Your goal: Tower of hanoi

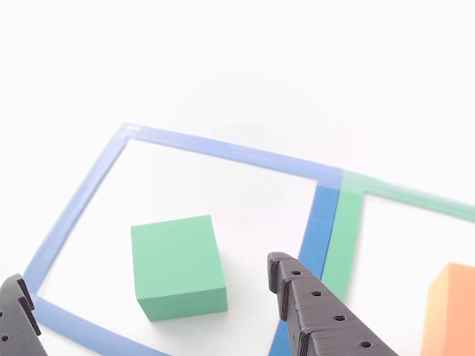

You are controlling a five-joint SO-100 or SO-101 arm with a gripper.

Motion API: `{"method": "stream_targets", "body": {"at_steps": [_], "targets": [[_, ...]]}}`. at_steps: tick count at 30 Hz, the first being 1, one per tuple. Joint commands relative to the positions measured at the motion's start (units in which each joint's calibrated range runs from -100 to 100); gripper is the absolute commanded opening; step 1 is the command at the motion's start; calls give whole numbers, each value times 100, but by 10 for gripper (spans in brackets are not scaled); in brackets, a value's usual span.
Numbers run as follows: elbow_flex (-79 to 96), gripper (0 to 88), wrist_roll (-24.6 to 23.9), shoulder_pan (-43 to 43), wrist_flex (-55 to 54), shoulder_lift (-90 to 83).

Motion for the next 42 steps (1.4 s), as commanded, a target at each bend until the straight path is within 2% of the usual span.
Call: {"method": "stream_targets", "body": {"at_steps": [1,9,32,42], "targets": [[-322,372,59,-88,-452,364],[-604,370,59,-59,-946,1099],[-1295,343,59,-260,-1124,2003],[-1304,259,59,-327,-1124,2051]]}}
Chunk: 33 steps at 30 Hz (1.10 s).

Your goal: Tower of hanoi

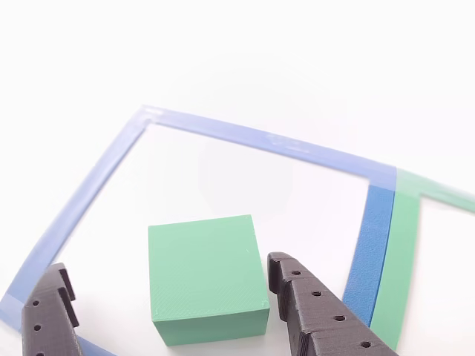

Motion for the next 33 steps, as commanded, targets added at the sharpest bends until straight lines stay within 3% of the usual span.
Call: {"method": "stream_targets", "body": {"at_steps": [1,20,28,33], "targets": [[-120,251,59,-83,-153,-26],[-93,81,59,-131,-169,23],[-47,89,59,-150,-23,-260],[7,85,59,-169,681,-1108]]}}
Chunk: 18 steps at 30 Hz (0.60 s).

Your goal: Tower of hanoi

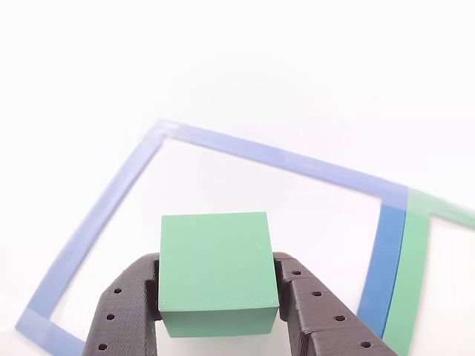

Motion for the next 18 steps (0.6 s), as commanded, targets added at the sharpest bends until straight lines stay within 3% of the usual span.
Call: {"method": "stream_targets", "body": {"at_steps": [1,13,18], "targets": [[-1,84,59,-63,764,-1089],[-447,80,59,311,5573,-4770],[-1547,75,59,560,7792,-5554]]}}
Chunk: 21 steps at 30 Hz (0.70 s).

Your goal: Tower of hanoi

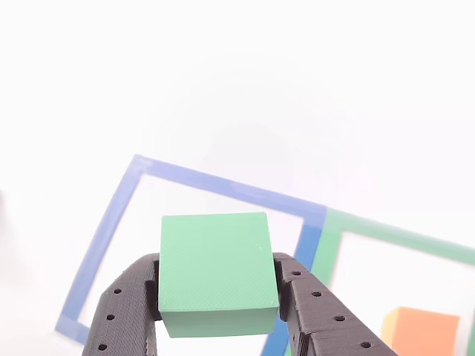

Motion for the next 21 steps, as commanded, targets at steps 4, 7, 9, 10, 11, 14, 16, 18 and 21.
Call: {"method": "stream_targets", "body": {"at_steps": [4,7,9,10,11,14,16,18,21], "targets": [[-2497,80,59,374,3515,-860],[-3760,80,59,537,4924,-860],[-4551,81,59,690,5839,-844],[-4924,81,59,786,6252,-844],[-5197,80,59,863,6567,-844],[-5815,77,59,1093,7264,-884],[-6069,75,59,1237,7531,-941],[-6288,74,59,1381,7741,-989],[-6388,72,59,1601,7936,-1062]]}}
